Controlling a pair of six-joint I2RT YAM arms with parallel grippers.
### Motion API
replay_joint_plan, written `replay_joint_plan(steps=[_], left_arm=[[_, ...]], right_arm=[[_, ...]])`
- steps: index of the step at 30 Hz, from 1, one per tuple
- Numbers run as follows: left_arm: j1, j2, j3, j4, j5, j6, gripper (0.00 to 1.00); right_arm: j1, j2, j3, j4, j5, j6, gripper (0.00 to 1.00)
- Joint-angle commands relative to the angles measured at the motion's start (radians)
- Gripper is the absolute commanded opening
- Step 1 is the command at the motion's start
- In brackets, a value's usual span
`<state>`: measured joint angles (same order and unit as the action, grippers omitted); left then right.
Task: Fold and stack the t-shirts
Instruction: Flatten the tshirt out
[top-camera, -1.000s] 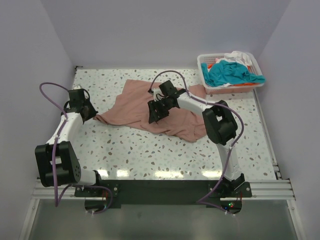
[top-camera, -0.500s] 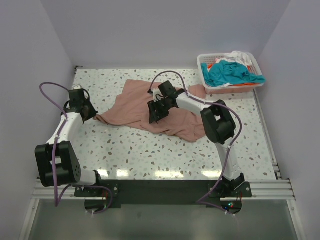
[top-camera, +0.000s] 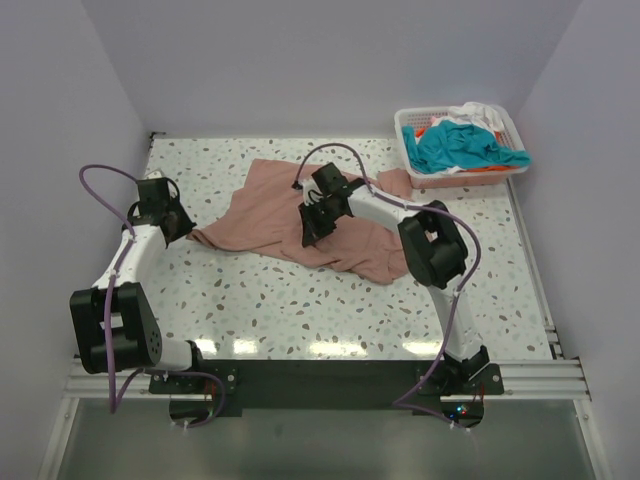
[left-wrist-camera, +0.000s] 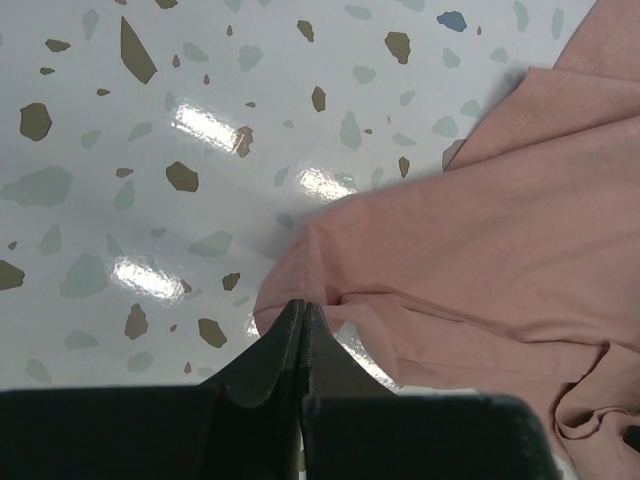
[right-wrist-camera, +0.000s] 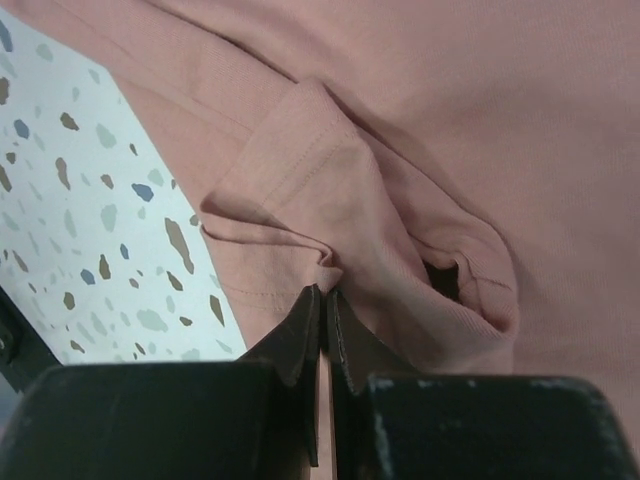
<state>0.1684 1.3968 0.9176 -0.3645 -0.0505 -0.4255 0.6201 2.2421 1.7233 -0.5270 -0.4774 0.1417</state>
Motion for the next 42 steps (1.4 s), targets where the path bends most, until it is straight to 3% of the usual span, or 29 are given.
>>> replay_joint_plan(steps=[1,11,16,24,35,42], left_arm=[[0.010,-0.019,0.000,0.015,-0.002,0.027,0.00],[0.005,0.004,-0.033,0.061,0.046,0.086,0.00],[-0.020,0.050,-0.039,0.084,0.133,0.120,0.00],[-0.044,0.099,-0.031,0.027,0.054,0.149,0.00],[-0.047,0.051,-0.115,0.002,0.044,0.093,0.30],[-0.049,0.041,-0.151,0.025,0.089,0.073,0.32]], right_arm=[[-0.011,-0.120,0.050,-0.039,0.063,0.024,0.00],[-0.259,-0.464,-0.119,-0.013,0.193,0.125,0.00],[-0.339,-0.536,-0.206,-0.053,0.357,0.099,0.00],[-0.384,-0.596,-0.335,-0.011,0.462,0.185,0.00],[-0.384,-0.569,-0.330,-0.001,0.430,0.214,0.00],[-0.384,-0.564,-0.340,0.005,0.413,0.223,0.00]])
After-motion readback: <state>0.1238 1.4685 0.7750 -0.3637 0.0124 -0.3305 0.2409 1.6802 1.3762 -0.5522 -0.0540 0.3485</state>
